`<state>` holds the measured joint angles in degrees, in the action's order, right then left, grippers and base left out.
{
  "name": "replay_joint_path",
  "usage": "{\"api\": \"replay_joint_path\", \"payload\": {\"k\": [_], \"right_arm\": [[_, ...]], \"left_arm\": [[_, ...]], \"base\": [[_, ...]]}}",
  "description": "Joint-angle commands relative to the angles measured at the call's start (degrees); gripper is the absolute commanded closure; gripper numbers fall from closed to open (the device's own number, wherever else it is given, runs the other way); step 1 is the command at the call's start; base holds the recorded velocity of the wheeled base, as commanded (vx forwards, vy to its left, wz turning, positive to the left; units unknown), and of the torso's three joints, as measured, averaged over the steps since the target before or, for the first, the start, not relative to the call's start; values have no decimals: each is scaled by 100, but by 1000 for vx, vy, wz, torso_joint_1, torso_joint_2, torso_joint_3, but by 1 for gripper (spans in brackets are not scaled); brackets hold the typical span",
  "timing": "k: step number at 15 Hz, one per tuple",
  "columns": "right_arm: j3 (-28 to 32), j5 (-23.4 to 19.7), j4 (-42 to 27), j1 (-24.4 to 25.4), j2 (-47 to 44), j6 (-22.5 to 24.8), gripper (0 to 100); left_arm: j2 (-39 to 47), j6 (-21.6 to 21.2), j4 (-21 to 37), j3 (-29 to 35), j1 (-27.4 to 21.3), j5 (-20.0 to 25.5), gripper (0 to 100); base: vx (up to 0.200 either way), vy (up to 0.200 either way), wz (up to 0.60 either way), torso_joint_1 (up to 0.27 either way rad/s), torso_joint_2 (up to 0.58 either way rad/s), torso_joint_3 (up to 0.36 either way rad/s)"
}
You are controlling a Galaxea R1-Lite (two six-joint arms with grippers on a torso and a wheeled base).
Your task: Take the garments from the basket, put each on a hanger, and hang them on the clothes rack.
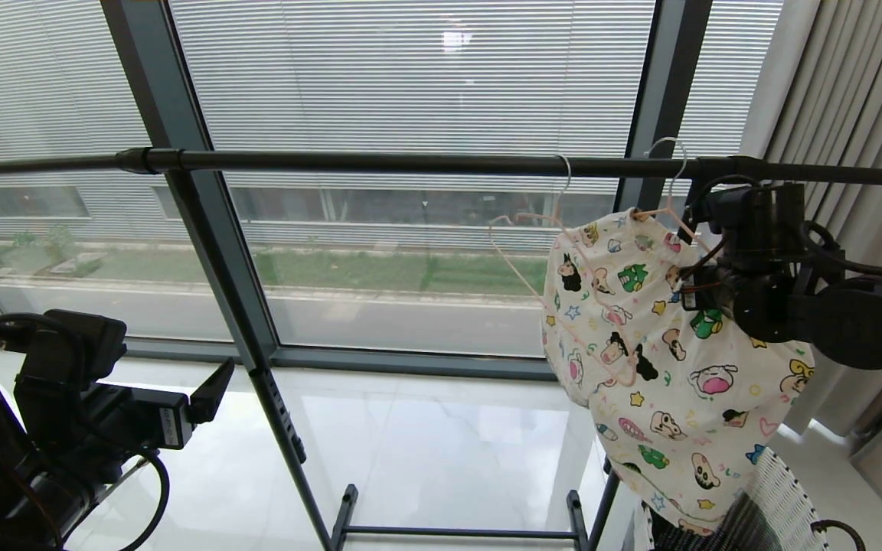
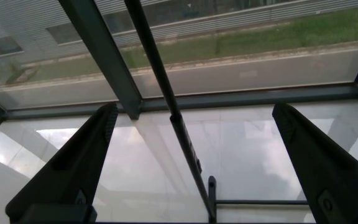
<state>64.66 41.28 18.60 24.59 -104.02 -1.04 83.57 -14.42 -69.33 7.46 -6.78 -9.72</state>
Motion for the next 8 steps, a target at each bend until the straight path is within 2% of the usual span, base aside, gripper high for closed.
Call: {"api": "replay_joint_path", "payload": {"k": [1, 8], "right_arm": [[3, 21, 196, -7, -312, 112, 100], [-32, 135, 390, 2, -285, 227, 100]], "left_arm": [[-7, 1, -2, -8, 1, -4, 0], [2, 1, -2, -8, 1, -13, 0]], "base": [[0, 0, 0, 0, 0, 0], [0, 0, 0, 0, 0, 0]]}}
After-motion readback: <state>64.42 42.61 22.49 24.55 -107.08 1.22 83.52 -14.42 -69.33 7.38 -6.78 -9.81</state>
